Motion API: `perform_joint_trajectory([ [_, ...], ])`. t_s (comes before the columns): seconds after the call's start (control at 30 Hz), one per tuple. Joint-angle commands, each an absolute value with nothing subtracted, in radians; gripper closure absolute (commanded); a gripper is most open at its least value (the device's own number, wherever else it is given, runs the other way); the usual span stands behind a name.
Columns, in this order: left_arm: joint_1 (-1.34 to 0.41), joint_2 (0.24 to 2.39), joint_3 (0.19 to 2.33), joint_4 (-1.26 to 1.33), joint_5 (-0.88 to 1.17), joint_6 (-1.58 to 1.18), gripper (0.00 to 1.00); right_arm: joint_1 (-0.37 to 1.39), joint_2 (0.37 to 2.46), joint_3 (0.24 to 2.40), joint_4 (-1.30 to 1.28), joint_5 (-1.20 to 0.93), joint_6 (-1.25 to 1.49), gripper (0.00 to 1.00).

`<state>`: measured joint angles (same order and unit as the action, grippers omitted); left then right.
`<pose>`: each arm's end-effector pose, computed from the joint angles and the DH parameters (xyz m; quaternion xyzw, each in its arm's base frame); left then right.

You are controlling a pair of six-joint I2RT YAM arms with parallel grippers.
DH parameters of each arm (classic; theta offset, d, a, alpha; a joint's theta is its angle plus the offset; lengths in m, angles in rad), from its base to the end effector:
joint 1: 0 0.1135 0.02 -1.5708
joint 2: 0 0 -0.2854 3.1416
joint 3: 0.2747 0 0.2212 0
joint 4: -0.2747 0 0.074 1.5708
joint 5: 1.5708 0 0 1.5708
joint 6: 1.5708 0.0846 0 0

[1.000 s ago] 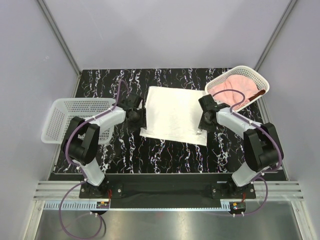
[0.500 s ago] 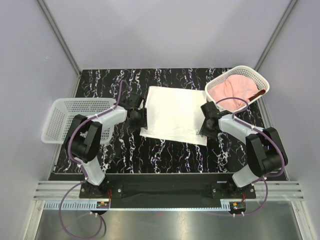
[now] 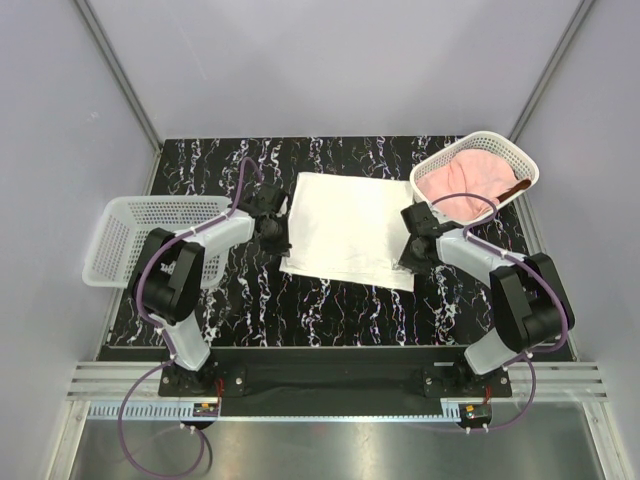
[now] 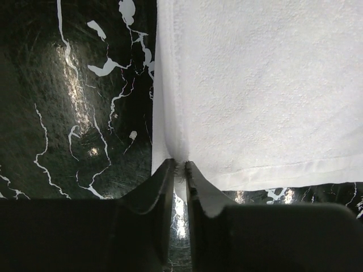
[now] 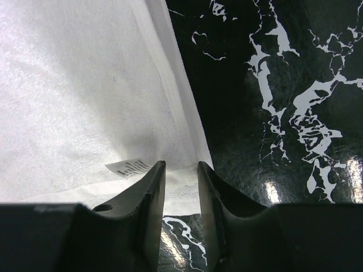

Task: Fold and stack the towels
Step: Fold the towel

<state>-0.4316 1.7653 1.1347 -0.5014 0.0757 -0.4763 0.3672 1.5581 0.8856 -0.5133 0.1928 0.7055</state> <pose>0.3150 -0.1521 0.1731 -0.0136 0.9753 -0.1286 0.1793 0.2665 0.0851 0.1676 0.1826 0.9599 0.0161 0.2120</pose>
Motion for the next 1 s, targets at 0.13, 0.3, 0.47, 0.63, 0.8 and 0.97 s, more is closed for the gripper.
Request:
perform_joint_trajectory([
  [0.13, -0.430, 1.772, 1.192, -0.512, 0.101, -0.463, 1.00, 0.367, 1.583, 0.884, -0.472, 0.230, 0.712, 0.77],
  [0.3, -0.433, 1.786, 1.233, -0.567, 0.068, -0.448, 1.00, 0.368, 1.568, 0.899, -0.488, 0.224, 0.693, 0.98],
  [0.47, -0.448, 1.795, 1.281, -0.646, 0.006, -0.423, 1.00, 0.368, 1.525, 0.926, -0.532, 0.224, 0.666, 1.00],
  [0.63, -0.466, 1.784, 1.308, -0.695, 0.005, -0.416, 1.00, 0.368, 1.480, 0.995, -0.603, 0.170, 0.621, 1.00],
  [0.8, -0.508, 1.784, 1.319, -0.735, -0.035, -0.406, 1.00, 0.368, 1.391, 0.991, -0.689, 0.137, 0.595, 1.00],
  [0.97, -0.511, 1.816, 1.252, -0.710, -0.069, -0.407, 1.00, 0.368, 1.385, 0.818, -0.589, 0.104, 0.609, 1.00],
])
